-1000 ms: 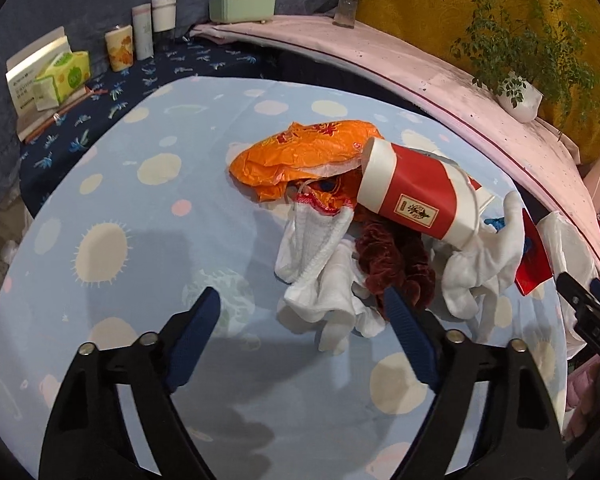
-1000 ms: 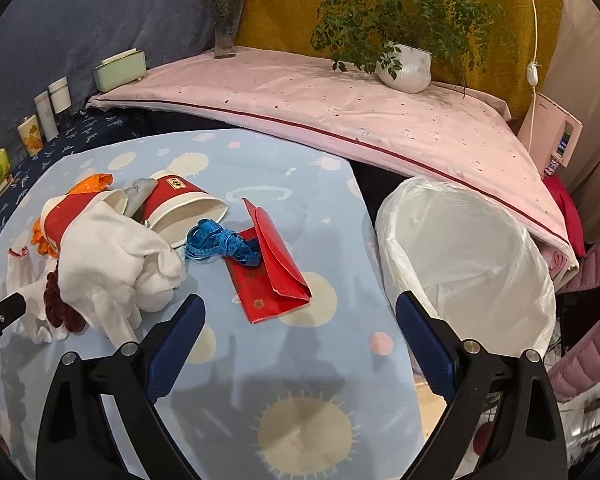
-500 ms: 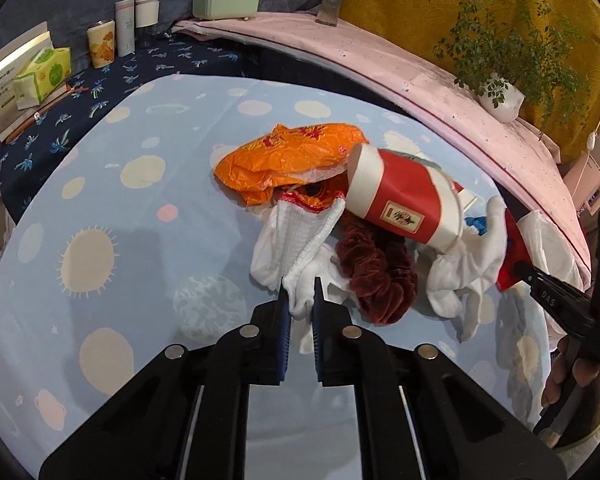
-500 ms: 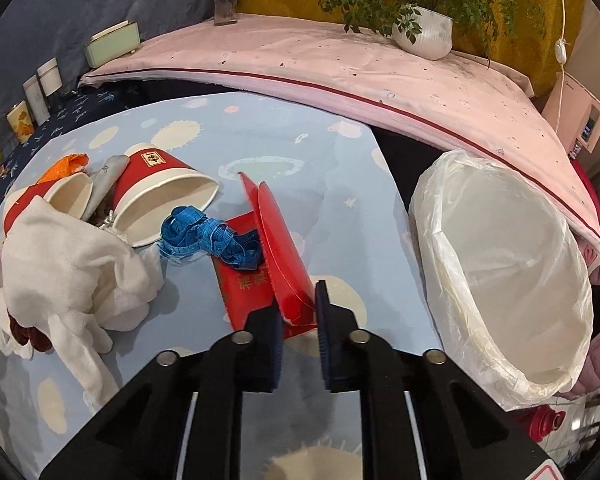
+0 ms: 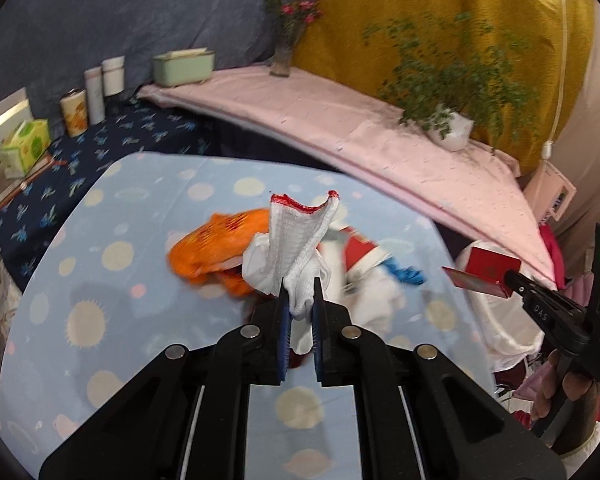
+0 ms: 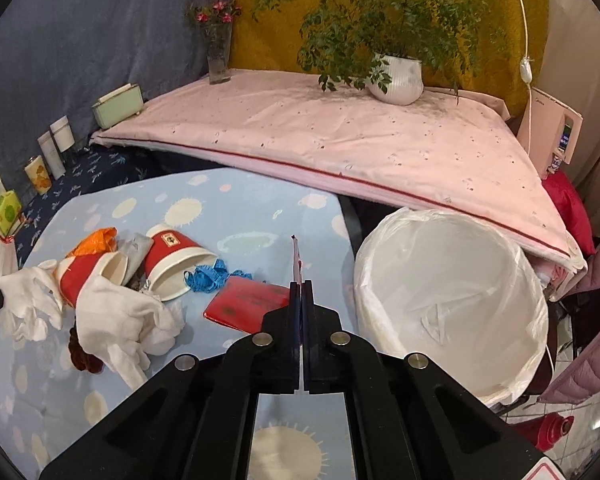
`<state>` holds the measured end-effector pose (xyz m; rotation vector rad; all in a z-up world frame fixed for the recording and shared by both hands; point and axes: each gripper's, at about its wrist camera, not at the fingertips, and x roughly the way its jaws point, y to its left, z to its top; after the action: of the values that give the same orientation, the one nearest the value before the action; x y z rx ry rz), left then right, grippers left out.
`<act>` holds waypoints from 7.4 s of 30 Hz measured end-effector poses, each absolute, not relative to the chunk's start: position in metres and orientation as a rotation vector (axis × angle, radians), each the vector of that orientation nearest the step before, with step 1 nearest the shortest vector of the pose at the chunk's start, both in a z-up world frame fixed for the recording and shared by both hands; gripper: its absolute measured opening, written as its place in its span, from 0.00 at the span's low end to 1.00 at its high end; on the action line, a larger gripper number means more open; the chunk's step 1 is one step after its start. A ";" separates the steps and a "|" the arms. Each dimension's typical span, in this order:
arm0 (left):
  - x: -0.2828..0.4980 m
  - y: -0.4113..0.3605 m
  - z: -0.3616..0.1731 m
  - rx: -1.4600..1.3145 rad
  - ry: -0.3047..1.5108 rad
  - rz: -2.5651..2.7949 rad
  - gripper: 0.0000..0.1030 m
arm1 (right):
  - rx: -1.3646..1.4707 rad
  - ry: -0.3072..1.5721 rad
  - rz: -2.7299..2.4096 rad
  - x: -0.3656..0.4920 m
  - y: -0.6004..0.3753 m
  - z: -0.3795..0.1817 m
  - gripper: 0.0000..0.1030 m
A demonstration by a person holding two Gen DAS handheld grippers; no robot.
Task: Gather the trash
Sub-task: 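Carry both items over the white-bagged bin and open both grippers, then grasp the dark red scrunchie with the left gripper while the right gripper grasps a white glove, then carry scrunchie and glove over the bin and open both grippers, then move the left gripper back to the table and grasp the red-white paper cup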
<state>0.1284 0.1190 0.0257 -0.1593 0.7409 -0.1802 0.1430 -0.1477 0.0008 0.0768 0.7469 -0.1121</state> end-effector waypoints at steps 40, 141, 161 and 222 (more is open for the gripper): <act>0.160 -0.151 0.035 -0.046 0.720 -0.575 0.61 | 0.200 0.708 -0.377 0.102 -0.312 0.013 0.48; 0.130 0.120 -0.032 -0.257 0.906 -0.215 0.15 | 0.249 0.801 0.101 0.125 -0.061 -0.018 0.08; 0.118 -0.030 0.067 -0.111 0.726 -0.509 0.15 | 0.270 0.576 -0.078 0.078 -0.197 0.075 0.08; 0.142 -0.063 0.048 -0.071 0.684 -0.423 0.72 | 0.233 0.637 -0.199 0.086 -0.242 0.044 0.47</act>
<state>0.1423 -0.0627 0.0481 -0.0713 0.6838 -0.4228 0.0859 -0.2415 0.0443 0.2329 0.6374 -0.1992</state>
